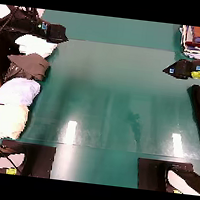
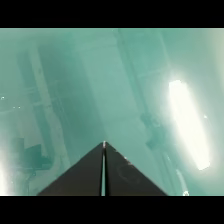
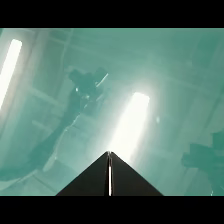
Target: Fold the shirts.
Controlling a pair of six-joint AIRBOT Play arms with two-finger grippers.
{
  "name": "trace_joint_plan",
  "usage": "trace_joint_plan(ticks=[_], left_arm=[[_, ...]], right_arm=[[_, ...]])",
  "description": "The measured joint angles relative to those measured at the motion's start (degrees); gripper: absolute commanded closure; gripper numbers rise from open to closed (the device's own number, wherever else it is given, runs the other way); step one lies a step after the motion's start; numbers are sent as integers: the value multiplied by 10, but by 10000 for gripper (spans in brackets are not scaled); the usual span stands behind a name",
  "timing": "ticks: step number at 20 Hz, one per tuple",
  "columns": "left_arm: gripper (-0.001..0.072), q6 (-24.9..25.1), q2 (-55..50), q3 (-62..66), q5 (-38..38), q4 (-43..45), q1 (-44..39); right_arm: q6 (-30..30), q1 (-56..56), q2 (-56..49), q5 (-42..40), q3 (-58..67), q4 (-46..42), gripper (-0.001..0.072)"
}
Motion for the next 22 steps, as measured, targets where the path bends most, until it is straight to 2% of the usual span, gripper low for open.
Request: trace_joint_plan(ticks=[13, 15, 16, 17, 18, 22], left_arm=[[681, 0, 0, 0, 1, 0, 0], [679, 6, 0, 0, 20, 8, 0], [529, 18, 0, 0, 35, 26, 0], [263, 26, -2, 0, 55, 56, 0], [166, 27, -7, 0, 74, 92, 2], [158, -35, -57, -2, 133, 229, 40]], right_arm=[[0, 0, 0, -4, 0, 0, 694], [0, 0, 0, -4, 0, 0, 695], [0, 0, 0, -4, 0, 0, 695], [0, 0, 0, -4, 0, 0, 694], [0, 0, 0, -4, 0, 0, 695], [0, 0, 0, -4, 0, 0, 694]])
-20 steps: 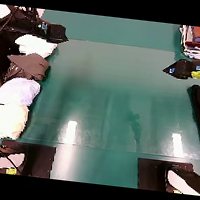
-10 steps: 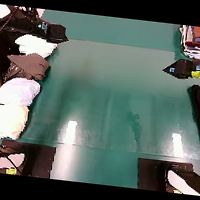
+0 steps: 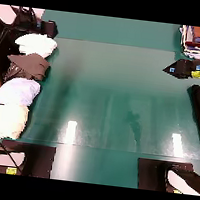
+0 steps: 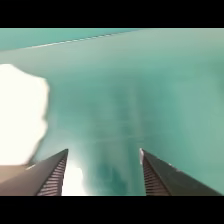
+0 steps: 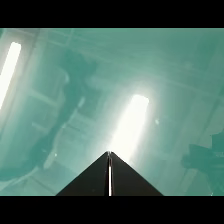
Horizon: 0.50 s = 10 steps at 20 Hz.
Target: Fold the shirts.
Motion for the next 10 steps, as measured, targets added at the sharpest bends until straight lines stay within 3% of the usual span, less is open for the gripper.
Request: trace_joint_plan(ticks=[10], left_arm=[[160, -48, -190, 0, 115, 69, 95]], right_arm=[[0, 0, 0, -9, 0, 0, 694]])
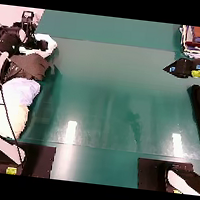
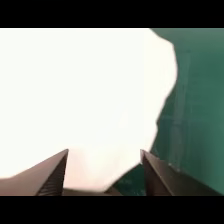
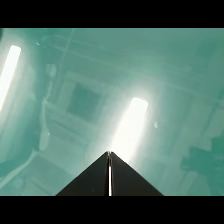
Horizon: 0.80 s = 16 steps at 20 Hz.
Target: Fold the shirts.
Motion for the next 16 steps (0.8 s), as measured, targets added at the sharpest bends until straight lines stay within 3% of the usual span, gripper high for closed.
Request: trace_joint_plan(ticks=[1, 3, 10, 16], left_arm=[[181, 0, -10, 0, 9, 2, 2], [679, -2, -22, 4, 20, 2, 5], [684, -4, 8, 92, -31, 4, 8], [685, 9, 174, 176, -77, -3, -26]], right_arm=[[0, 0, 0, -3, 0, 0, 694], [0, 0, 0, -10, 0, 0, 694], [0, 0, 0, -27, 6, 3, 694], [0, 0, 0, -51, 100, 3, 694]])
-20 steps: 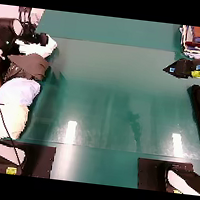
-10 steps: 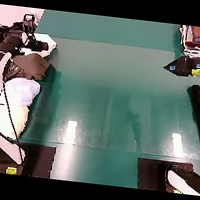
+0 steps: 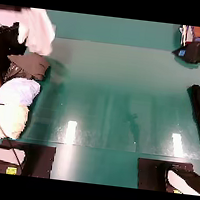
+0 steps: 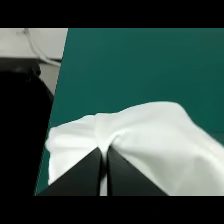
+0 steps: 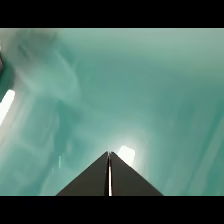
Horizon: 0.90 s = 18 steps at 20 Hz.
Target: Fold the shirts.
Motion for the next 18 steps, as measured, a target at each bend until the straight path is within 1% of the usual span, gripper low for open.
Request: trace_joint_plan(ticks=[2, 5, 8, 11, 12, 13, 16, 18], left_arm=[[685, 18, 66, 12, -25, -2, -30], [685, 38, 130, 17, -94, -2, -96], [684, 40, 156, -3, -158, -2, -184], [671, 33, 165, -72, -188, -3, -287], [423, 30, 166, -105, -193, -6, -319], [213, 28, 167, -141, -192, -14, -347], [202, 22, 169, -236, -179, -29, -396], [202, 15, 170, -278, -169, -23, -395]], right_arm=[[0, 0, 0, -4, 39, -2, 694], [0, 0, 0, -5, 93, -3, 694], [0, 0, 0, 0, 133, -4, 694], [0, 0, 0, 17, 158, -4, 694], [0, 0, 1, 25, 164, -4, 694], [0, 0, 1, 30, 167, -4, 694], [-1, 0, 2, 48, 174, -4, 694], [0, 0, 3, 59, 176, -4, 694]])
